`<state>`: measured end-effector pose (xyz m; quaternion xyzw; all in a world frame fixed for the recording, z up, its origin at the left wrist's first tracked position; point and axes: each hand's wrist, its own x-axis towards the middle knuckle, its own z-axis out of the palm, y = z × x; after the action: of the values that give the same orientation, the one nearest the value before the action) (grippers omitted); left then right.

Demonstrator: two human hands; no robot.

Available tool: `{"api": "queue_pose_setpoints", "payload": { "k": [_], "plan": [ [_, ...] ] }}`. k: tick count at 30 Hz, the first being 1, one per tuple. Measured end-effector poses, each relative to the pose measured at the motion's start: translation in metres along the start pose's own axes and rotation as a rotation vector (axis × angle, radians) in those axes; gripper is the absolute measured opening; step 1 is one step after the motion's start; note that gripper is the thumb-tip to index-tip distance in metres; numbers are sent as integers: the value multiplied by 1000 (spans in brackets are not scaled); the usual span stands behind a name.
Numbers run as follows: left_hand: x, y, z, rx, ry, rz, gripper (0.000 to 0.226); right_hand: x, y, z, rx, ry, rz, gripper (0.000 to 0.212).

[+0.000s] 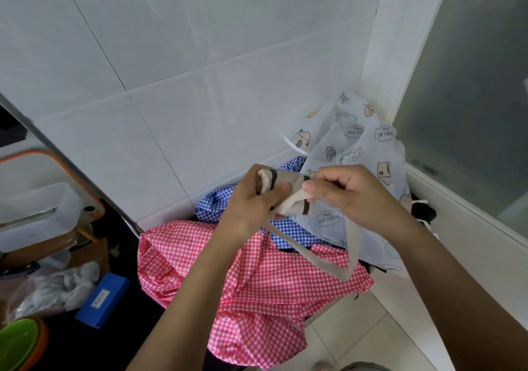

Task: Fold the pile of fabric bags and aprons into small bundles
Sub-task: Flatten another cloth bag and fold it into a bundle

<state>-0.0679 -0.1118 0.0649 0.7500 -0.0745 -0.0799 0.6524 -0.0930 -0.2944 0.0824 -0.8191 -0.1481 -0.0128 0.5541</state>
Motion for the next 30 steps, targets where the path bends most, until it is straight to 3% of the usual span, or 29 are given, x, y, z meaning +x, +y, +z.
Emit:
{"api": "queue_pose_setpoints", "payload": {
  "k": [4, 6, 8, 10, 12, 14, 16, 18, 20, 23, 26, 30],
  "plan": [
    [-7, -1, -6, -140, -277, -57, 29, 11, 4, -4, 107, 57, -47, 32],
    [-8, -5, -5, -125, -303, -20, 54, 17, 7, 1, 179, 52, -19, 33],
    [-8, -10, -4, -83, -296, 11, 63, 23, 13, 4, 249, -11, 66, 32],
    [-6, -12, -5, -184, -288, -24, 53, 28, 23, 2, 382, -163, 202, 41],
    [-2, -10, -8, -434, -254, -66, 43, 30, 42, -8, 547, -355, 297, 54],
    [1, -4, -18, -635, -191, -82, 37, 28, 63, -22, 650, -507, 317, 49],
    [5, -4, -32, -814, -146, -95, 34, 27, 86, -36, 792, -545, 343, 40],
    [6, -3, -43, -890, -173, -134, 33, 30, 101, -49, 950, -514, 327, 27],
    [4, -7, -51, -821, -266, -185, 44, 41, 107, -60, 1088, -436, 232, 20],
    [2, -15, -54, -726, -458, -254, 28, 59, 85, -72, 1243, -249, 156, 17],
    [4, -31, -52, -632, -602, -337, 52, 73, 55, -71, 1391, 0, 170, 15],
    [9, -37, -42, -391, -650, -302, 55, 92, 28, -47, 1120, 142, 123, 36]
  ]
}}
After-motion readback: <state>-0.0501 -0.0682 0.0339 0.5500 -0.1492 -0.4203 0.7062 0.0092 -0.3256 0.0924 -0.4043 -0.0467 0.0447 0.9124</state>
